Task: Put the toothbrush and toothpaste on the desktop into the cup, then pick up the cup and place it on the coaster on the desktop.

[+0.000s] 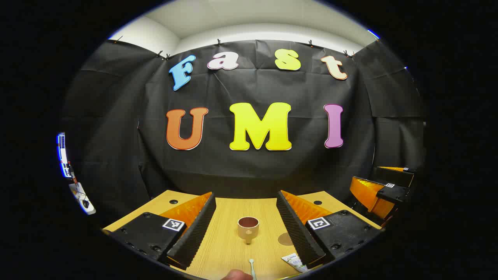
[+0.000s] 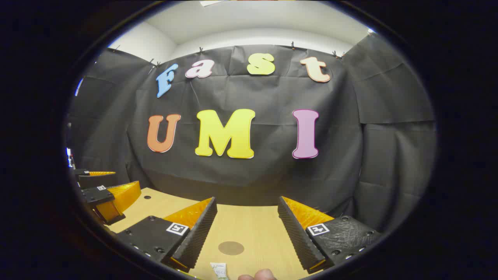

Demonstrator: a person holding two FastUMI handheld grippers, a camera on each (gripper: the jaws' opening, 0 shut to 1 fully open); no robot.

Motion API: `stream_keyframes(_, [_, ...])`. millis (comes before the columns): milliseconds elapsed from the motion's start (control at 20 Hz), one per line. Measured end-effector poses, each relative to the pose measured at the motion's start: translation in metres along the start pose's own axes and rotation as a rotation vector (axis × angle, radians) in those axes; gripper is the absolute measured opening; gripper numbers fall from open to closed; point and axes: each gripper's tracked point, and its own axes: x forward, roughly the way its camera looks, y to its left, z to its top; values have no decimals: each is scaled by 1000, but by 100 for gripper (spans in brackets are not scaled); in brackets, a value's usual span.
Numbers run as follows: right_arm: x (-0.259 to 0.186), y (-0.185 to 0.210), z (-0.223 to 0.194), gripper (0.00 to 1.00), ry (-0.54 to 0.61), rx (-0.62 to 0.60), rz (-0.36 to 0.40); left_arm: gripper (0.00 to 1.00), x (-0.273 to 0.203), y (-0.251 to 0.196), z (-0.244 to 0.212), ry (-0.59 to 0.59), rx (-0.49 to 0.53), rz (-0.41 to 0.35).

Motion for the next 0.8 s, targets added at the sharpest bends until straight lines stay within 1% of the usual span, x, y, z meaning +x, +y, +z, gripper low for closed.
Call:
stream_keyframes(50, [0,0,0,95,0,3,0,99,0,1,0,0,1,2])
stream_keyframes(100, [0,0,1,97,-1,5,0,99,0,1,2,-2,3,4])
stream_keyframes(150, [1,0,0,97,-1,6,-1,99,1,2,3,-5,6,5])
stream_keyframes(200, [1,0,1,95,-1,5,-1,99,1,2,2,-4,6,5])
stream_keyframes(250, [3,0,1,97,1,4,-1,99,2,3,3,-3,6,6])
stream_keyframes(300, [3,-1,1,95,1,3,-1,99,2,2,1,-1,5,7])
stream_keyframes(400, [2,-2,1,94,2,2,-2,99,3,2,1,2,4,7])
stream_keyframes(450, [3,-3,1,95,0,0,-1,99,3,0,1,5,4,6])
stream_keyframes(500, [4,-3,1,97,0,0,1,99,3,1,1,7,3,6])
stream_keyframes(550, [4,-3,0,94,1,-1,2,99,3,1,-1,12,1,5])
stream_keyframes(600, [4,-3,1,95,3,-4,4,99,3,1,-2,14,0,6])
stream_keyframes(650, [4,-3,0,97,5,-8,7,99,3,1,-3,18,-1,6])
stream_keyframes(700, [5,-2,-2,95,10,-11,11,99,4,0,-5,23,-1,5])
stream_keyframes(750, [5,-1,-3,95,13,-11,12,99,4,0,-5,27,-1,4])
stream_keyframes(800, [5,-1,-4,97,19,-11,13,99,4,-1,-7,32,2,4])
